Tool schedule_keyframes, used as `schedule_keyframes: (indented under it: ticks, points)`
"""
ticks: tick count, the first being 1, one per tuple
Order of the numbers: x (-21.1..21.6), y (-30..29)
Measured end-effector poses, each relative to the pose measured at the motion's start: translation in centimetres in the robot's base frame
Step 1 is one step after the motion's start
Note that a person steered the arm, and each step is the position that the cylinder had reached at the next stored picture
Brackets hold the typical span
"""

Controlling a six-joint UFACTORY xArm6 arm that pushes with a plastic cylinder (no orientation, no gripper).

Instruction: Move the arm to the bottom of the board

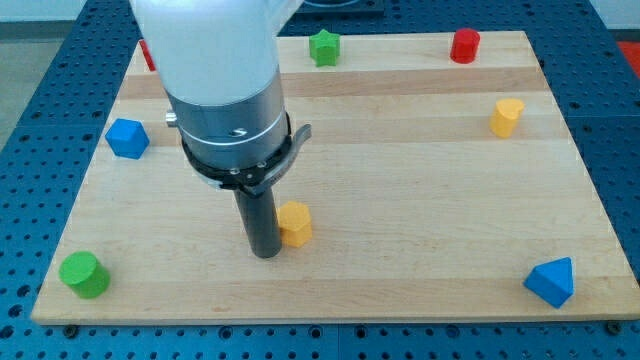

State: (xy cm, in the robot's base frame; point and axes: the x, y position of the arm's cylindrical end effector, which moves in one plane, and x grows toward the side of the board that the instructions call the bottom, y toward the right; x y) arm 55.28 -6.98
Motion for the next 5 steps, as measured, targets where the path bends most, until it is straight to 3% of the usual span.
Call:
schedule_keyframes:
  ticks: [2,4,5]
  points:
    - [2.0,0.0]
    - [6.6,-3.8]
    - [6.6,-4.7]
